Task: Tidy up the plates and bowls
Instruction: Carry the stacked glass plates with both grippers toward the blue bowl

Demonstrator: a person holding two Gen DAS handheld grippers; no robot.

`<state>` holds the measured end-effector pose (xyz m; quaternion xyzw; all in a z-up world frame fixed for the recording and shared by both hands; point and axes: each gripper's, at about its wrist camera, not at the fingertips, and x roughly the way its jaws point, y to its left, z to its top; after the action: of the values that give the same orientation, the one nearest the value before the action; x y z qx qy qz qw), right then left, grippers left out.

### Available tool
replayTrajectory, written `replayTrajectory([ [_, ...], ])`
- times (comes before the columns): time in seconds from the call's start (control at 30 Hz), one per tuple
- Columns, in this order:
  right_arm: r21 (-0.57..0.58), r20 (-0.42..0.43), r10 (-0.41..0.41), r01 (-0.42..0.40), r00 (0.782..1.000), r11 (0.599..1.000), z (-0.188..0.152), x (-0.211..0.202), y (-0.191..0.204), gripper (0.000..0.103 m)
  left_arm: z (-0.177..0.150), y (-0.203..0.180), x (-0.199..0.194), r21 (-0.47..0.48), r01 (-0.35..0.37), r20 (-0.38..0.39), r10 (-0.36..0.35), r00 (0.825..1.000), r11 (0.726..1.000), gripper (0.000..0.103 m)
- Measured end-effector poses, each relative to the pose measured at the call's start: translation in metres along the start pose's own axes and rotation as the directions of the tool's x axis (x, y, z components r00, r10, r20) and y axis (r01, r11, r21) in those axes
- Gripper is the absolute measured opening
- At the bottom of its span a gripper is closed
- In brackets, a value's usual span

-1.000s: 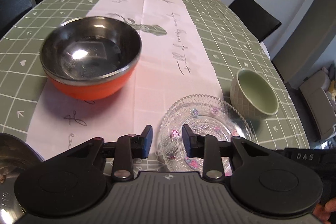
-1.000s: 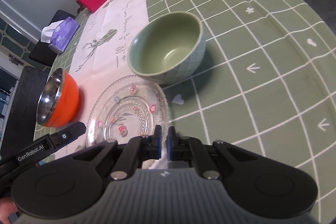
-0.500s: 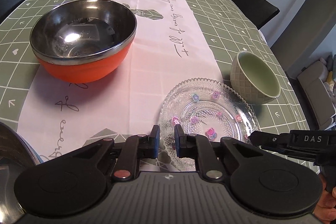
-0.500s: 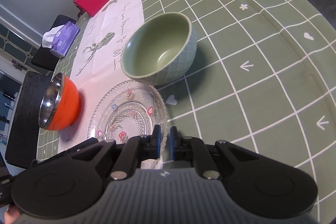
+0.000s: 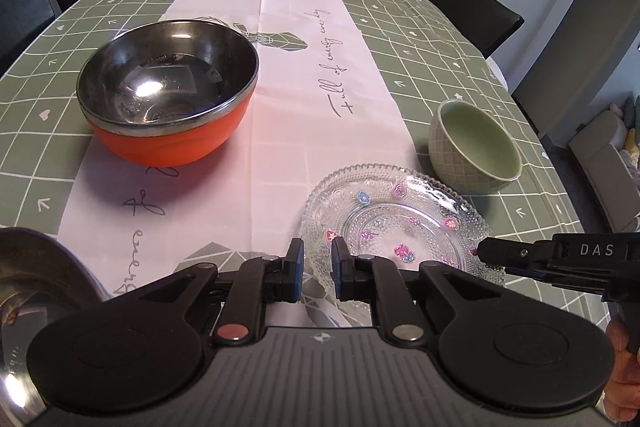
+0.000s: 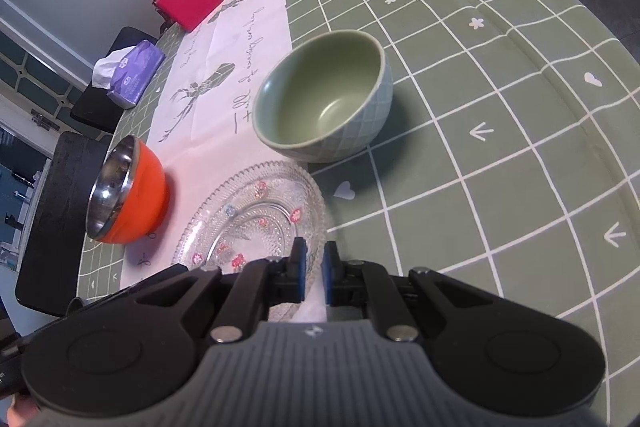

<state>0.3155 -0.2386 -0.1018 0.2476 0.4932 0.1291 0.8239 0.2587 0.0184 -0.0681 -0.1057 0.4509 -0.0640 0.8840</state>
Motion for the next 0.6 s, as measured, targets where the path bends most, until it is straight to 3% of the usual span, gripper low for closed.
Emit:
replayTrajectory([
  [0.2, -0.016, 0.018, 0.026, -0.025, 1.0, 1.0, -0.006, -0.018, 0.002, 0.006, -0.004, -0.001, -0.02, -0.01, 0.02, 0.027, -0.019, 0.999, 1.0, 0.015],
  [0.6, -0.081, 0.096, 0.055, -0.048, 0.994, 0.996, -0.034, -0.08, -0.001, 0.006, -0.029, -0.015, -0.069, -0.01, 0.125, 0.12, -0.123, 0.985, 0.992, 0.015],
])
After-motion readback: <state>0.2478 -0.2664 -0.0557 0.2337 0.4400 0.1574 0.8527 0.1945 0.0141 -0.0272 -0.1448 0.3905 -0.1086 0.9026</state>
